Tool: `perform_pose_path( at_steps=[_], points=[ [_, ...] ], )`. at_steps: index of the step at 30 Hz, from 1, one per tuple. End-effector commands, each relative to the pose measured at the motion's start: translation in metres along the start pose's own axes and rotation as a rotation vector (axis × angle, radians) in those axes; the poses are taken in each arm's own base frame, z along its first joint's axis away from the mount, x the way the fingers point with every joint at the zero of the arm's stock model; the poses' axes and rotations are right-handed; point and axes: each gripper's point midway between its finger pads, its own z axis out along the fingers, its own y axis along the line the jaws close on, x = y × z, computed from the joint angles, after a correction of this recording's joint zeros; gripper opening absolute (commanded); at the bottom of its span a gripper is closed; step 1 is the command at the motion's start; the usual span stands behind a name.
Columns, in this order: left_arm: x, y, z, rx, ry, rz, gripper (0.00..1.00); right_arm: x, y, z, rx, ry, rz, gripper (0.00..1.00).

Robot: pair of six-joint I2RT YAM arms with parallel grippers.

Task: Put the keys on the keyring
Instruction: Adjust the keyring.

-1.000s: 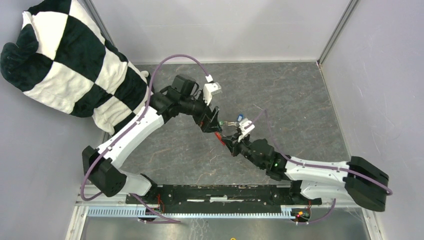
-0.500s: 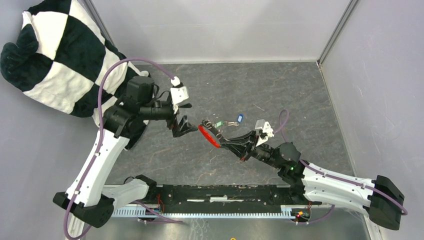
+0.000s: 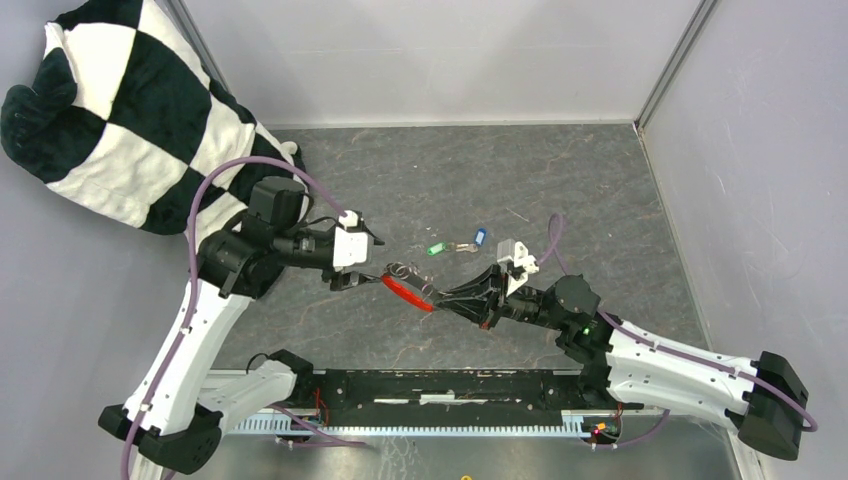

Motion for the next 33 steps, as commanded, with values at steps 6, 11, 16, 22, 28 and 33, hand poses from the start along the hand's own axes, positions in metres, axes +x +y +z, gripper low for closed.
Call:
perform_pose_path(
  at_steps=[6,11,16,22,28,33],
  points=[
    [-0.019,-0.015,-0.004,0.032,-0.101,0.126,0.55,-0.029,0.012,0.008,-0.063,-0.041,-0.020,0.00],
    [-0.027,-0.025,0.000,0.097,-0.156,0.010,0.50,-0.028,0.012,0.009,-0.064,-0.040,-0.023,0.00],
    [-0.013,-0.032,0.005,0.106,-0.119,-0.138,0.95,-0.035,0.008,0.006,-0.051,-0.060,-0.039,0.00],
    [0.001,-0.018,0.014,-0.022,-0.116,-0.343,1.00,-0.049,0.010,0.000,-0.073,-0.111,-0.043,0.00],
    [-0.025,-0.019,0.023,0.051,-0.267,-0.515,0.94,-0.059,0.017,-0.003,-0.114,-0.171,-0.027,0.00],
    [-0.059,-0.025,0.017,0.182,-0.389,-0.555,0.79,-0.066,0.020,-0.005,-0.128,-0.213,-0.011,0.01]
  ],
)
